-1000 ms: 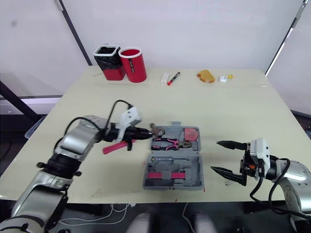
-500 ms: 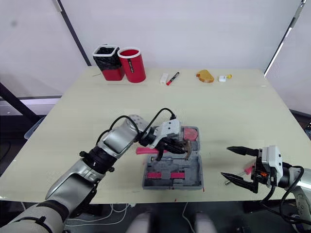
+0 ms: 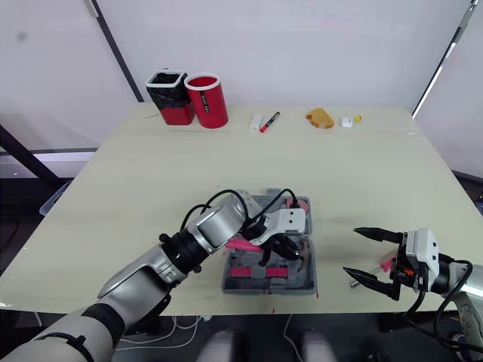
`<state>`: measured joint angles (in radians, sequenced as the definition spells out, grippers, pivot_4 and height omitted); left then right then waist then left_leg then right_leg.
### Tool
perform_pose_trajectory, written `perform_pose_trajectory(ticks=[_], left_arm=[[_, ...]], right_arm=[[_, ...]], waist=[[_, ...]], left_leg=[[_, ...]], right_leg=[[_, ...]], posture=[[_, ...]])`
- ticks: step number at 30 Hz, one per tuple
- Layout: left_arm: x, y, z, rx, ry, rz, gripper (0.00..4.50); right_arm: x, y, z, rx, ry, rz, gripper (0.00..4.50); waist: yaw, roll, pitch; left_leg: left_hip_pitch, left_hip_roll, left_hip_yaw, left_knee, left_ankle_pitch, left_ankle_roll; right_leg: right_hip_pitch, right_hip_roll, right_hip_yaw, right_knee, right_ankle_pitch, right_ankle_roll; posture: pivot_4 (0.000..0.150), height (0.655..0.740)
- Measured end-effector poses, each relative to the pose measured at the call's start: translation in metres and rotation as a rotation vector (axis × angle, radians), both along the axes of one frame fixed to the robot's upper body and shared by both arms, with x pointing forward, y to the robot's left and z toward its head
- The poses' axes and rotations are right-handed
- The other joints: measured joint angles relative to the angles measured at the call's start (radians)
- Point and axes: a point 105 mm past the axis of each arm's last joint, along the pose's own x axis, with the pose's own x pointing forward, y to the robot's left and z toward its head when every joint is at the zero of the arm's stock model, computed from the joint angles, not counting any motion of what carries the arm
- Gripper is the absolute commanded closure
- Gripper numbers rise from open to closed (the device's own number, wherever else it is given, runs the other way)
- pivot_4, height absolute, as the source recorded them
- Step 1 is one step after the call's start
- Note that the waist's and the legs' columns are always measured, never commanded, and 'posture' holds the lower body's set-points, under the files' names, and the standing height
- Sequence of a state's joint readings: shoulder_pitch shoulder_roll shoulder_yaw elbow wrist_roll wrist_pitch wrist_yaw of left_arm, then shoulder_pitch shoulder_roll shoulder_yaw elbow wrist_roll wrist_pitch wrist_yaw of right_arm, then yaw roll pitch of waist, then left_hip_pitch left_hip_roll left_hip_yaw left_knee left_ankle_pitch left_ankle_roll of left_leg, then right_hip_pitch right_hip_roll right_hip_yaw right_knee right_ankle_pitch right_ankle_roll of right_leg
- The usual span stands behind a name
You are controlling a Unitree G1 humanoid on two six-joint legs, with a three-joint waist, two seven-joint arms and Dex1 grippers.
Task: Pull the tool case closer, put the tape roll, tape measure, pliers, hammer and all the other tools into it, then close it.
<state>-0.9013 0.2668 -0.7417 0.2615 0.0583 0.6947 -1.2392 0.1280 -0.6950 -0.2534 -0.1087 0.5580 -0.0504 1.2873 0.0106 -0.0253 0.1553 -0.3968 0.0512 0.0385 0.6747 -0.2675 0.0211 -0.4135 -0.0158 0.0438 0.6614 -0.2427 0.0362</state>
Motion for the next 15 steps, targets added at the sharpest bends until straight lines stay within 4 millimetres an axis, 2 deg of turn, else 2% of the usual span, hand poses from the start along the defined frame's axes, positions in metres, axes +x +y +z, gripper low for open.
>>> perform_pose_trajectory(ticks=[15], left_arm=[[0.001, -0.0099, -0.0102, 0.068, 0.03, 0.001, 4.44]], right_arm=[[-0.0033, -0.0005, -0.0031, 0.001, -0.001, -0.018, 0.0]], waist=[[0.003, 0.001, 0.0]], left_leg=[[-0.001, -0.004, -0.004, 0.001, 0.0, 0.0]], right_leg=[[0.001, 0.0, 0.002, 0.0, -0.001, 0.001]], posture=[[0.15, 0.74]])
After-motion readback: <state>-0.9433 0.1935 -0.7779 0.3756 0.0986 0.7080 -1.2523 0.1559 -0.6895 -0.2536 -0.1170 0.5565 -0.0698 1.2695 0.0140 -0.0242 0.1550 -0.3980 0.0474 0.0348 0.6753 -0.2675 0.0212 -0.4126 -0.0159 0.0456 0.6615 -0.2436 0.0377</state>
